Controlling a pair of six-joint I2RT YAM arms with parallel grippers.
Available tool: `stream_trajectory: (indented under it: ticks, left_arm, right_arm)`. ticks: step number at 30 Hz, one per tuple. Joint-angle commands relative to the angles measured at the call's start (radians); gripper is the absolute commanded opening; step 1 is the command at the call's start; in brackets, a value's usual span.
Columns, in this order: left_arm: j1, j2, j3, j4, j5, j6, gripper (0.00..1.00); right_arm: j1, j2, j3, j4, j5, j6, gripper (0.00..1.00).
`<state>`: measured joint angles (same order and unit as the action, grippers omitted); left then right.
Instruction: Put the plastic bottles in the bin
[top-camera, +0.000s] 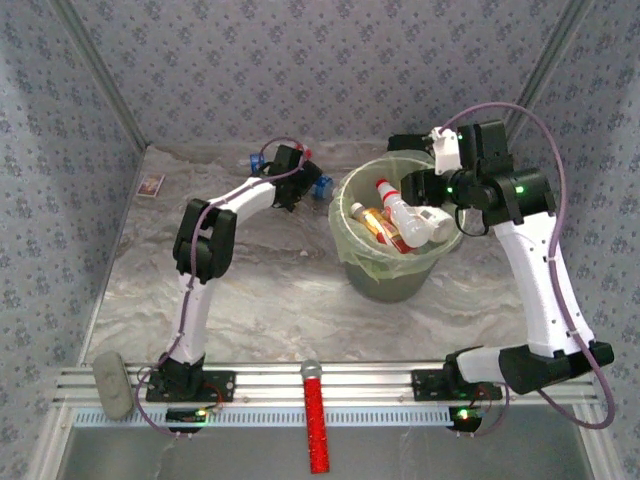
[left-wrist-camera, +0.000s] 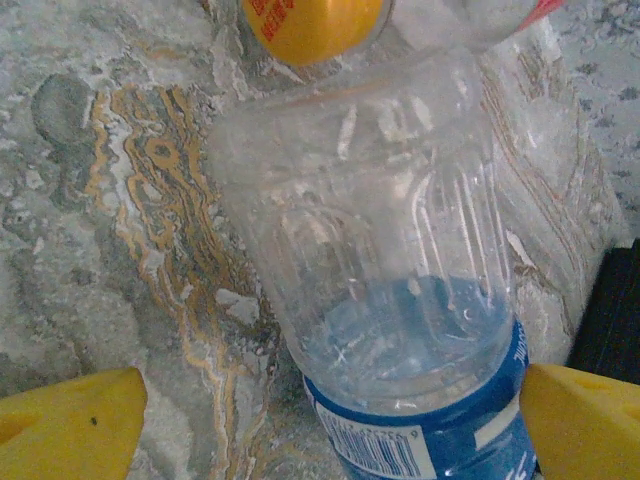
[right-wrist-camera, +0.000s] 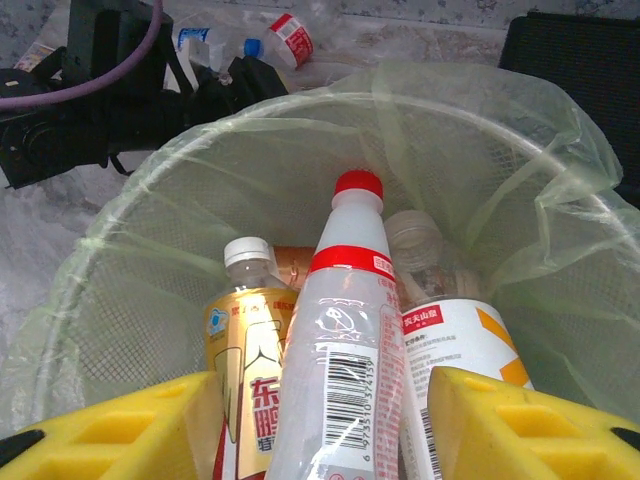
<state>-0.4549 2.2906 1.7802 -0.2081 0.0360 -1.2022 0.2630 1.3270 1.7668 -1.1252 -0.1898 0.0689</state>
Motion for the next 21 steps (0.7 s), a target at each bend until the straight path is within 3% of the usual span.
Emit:
stream_trajectory:
  ticks: [1, 11, 17, 21]
  left_arm:
    - [-0.009, 0.033, 0.035, 0.013, -0.046, -0.034, 0.91]
    - [-0.008, 0.064, 0.075, 0.007, -0.074, -0.006, 0.60]
    - [-0.013, -0.014, 0.006, 0.012, -0.091, 0.021, 0.54]
    - [-0.023, -0.160, -0.164, 0.061, -0.133, 0.024, 0.54]
  right_arm:
    - [-0.006, -0.006, -0.017, 0.004, 0.016, 0.018, 0.59]
    - [-0.006, -0.022, -0.036, -0.001, 0.019, 0.024, 0.60]
    - [-0.007, -0.029, -0.033, -0.002, 0.021, 0.025, 0.60]
    - [-0.006, -0.034, -0.024, -0.002, 0.015, 0.026, 0.60]
